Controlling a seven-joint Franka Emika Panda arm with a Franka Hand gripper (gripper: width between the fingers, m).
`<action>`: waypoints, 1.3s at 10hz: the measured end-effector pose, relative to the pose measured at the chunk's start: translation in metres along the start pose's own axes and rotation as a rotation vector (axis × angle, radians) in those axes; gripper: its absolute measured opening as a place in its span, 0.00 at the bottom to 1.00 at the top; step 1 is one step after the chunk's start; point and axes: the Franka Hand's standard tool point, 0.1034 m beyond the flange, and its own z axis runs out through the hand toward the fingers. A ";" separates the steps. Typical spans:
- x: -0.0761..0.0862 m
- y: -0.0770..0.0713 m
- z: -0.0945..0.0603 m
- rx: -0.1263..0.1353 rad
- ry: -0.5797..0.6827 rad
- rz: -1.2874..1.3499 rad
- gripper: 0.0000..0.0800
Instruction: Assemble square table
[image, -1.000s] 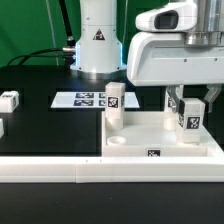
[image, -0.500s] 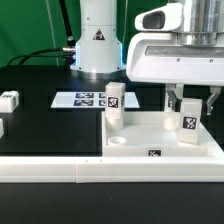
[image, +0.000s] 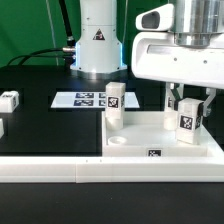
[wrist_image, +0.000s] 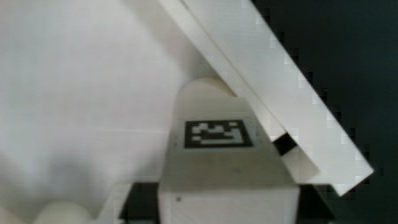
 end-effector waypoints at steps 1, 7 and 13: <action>0.000 0.000 0.000 0.000 0.001 0.104 0.36; 0.000 0.001 0.001 0.007 -0.015 0.501 0.36; -0.005 -0.002 0.001 0.012 -0.016 0.100 0.81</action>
Offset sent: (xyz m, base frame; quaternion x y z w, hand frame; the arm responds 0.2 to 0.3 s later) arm -0.0039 -0.0047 -0.0038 -0.0072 0.0334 0.2729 0.9614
